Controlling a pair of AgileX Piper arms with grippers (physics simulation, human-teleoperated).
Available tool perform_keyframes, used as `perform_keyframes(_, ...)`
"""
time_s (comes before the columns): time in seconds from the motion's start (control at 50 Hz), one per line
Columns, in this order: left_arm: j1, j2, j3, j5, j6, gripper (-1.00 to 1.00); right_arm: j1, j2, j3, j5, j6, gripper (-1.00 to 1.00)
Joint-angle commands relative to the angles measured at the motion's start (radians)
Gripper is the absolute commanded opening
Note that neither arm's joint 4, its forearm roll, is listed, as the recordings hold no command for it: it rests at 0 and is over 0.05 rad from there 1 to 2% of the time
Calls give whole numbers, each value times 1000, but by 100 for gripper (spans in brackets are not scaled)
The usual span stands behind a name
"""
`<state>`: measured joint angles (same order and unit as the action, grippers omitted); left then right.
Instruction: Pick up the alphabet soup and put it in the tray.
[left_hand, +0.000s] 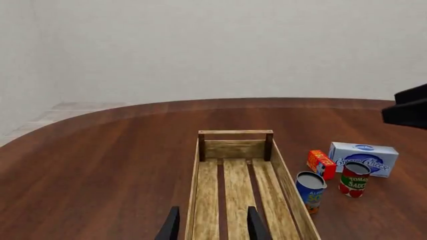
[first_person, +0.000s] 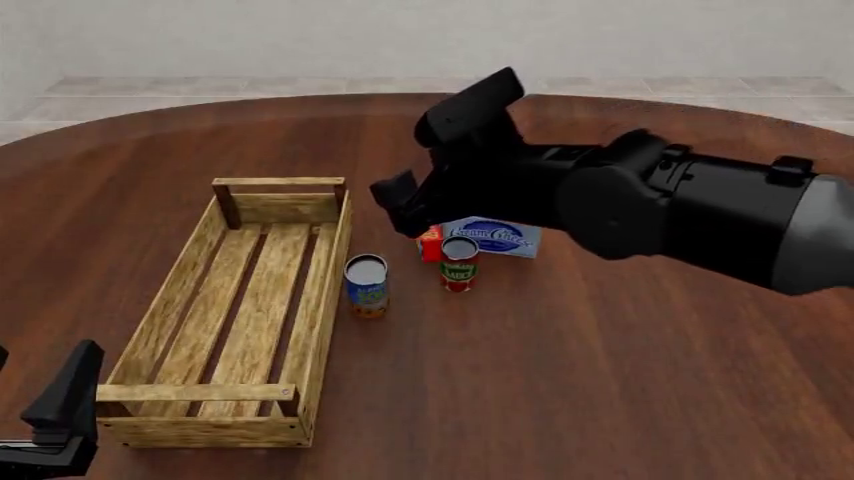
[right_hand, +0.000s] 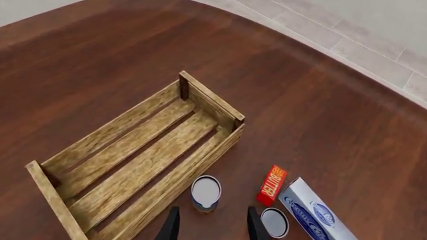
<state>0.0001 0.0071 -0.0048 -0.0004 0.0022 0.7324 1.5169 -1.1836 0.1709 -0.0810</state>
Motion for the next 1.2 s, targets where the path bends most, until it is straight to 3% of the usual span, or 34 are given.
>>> perform_keyframes(0.02, 1, -3, 1, 1, 0, 100, -13, 31, -6, -20, 9, 100)
perform_keyframes(1.2, 1, -3, 1, 1, 0, 100, -21, 191, -8, -128, 55, 100)
